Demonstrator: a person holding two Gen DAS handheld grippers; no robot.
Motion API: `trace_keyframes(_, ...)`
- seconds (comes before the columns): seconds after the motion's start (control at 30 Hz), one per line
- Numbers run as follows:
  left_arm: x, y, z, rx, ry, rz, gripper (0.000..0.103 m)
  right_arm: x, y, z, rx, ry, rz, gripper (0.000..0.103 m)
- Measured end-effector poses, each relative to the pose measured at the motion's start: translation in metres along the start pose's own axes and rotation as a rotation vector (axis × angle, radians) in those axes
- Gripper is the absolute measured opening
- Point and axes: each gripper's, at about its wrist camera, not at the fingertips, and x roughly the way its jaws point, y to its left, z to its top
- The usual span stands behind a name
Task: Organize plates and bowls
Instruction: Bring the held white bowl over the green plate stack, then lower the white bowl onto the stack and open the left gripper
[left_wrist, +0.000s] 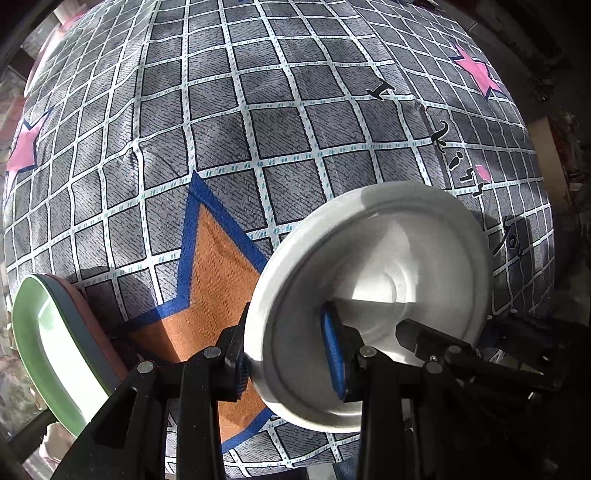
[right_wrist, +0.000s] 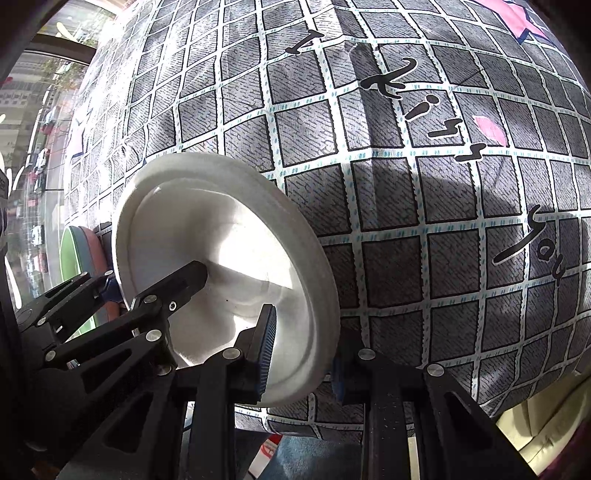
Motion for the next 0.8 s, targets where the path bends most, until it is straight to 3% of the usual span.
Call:
trace_keyframes(0.47, -0.046, 0.051, -0.010, -0.073, -0.083, 0.022, 0.037, -0.006, 0.073, -0.008, -0.089, -0.048, 0.007, 0.029)
trace_keyframes(0.5, -0.052, 0.069, -0.026, -0.081, -0.090, 0.023, 0.037, -0.006, 0.080, -0.005, -0.099, -0.052, 0.008, 0.029)
trace_keyframes(0.8, -0.082, 0.128, -0.047, -0.176, -0.144, 0.076, 0.037, 0.005, 0.156, -0.005, -0.201, -0.065, 0.045, 0.029)
